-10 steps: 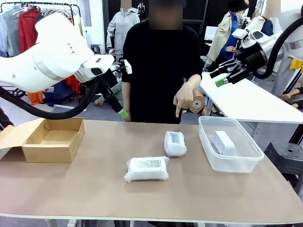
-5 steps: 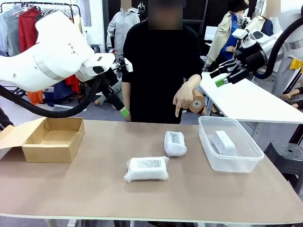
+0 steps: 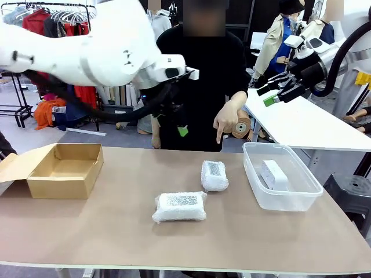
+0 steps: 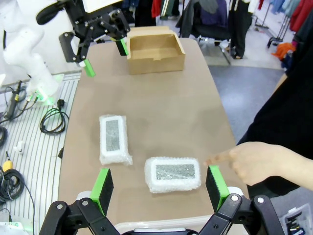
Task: Separate and place wrapped and unwrapped clocks.
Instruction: Pick up the Digital clock indicated by the person.
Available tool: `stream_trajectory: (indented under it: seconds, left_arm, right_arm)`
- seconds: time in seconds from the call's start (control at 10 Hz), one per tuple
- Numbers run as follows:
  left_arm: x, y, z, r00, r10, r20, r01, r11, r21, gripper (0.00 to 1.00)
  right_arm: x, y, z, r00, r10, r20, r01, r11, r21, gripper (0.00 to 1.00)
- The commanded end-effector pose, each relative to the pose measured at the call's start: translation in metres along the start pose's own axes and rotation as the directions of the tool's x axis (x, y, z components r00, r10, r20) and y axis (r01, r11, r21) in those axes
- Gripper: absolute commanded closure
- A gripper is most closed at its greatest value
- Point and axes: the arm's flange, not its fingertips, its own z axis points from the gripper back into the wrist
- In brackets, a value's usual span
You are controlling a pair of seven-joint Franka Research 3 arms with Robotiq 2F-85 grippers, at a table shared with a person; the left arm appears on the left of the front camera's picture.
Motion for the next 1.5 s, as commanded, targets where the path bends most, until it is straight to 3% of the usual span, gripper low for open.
stream_trajectory:
  seconds: [0.0, 0.1, 0.3, 0.6, 1.1, 1.4]
  left_arm:
    - [0.038, -0.016, -0.004, 0.995, 0.053, -0.088, -0.048, 0.998, 0.051, 0.0]
    - [0.051, -0.034, -0.012, 0.986, 0.064, -0.155, -0.059, 0.998, 0.033, 0.0]
    - [0.076, -0.054, -0.037, 0.978, 0.103, -0.18, -0.097, 0.994, 0.042, 0.0]
    - [0.109, -0.061, -0.087, 0.962, 0.236, -0.138, -0.22, 0.968, 0.124, 0.0]
    - [0.122, -0.042, -0.168, 0.88, 0.472, -0.051, -0.455, 0.869, 0.195, 0.0]
    - [0.126, -0.05, -0.192, 0.884, 0.463, -0.065, -0.444, 0.875, 0.195, 0.0]
  right_arm:
    - [0.0, 0.001, 0.001, 1.0, 0.015, 0.002, -0.015, 1.0, -0.005, 0.0]
    - [0.0, 0.001, 0.001, 1.0, 0.015, 0.002, -0.015, 1.0, -0.005, 0.0]
    - [0.0, 0.001, 0.001, 1.0, 0.015, 0.002, -0.015, 1.0, -0.005, 0.0]
    - [0.0, 0.001, 0.001, 1.0, 0.015, 0.002, -0.015, 1.0, -0.005, 0.0]
    - [0.0, 0.001, 0.001, 1.0, 0.015, 0.002, -0.015, 1.0, -0.005, 0.0]
    - [0.0, 0.001, 0.001, 1.0, 0.015, 0.002, -0.015, 1.0, -0.005, 0.0]
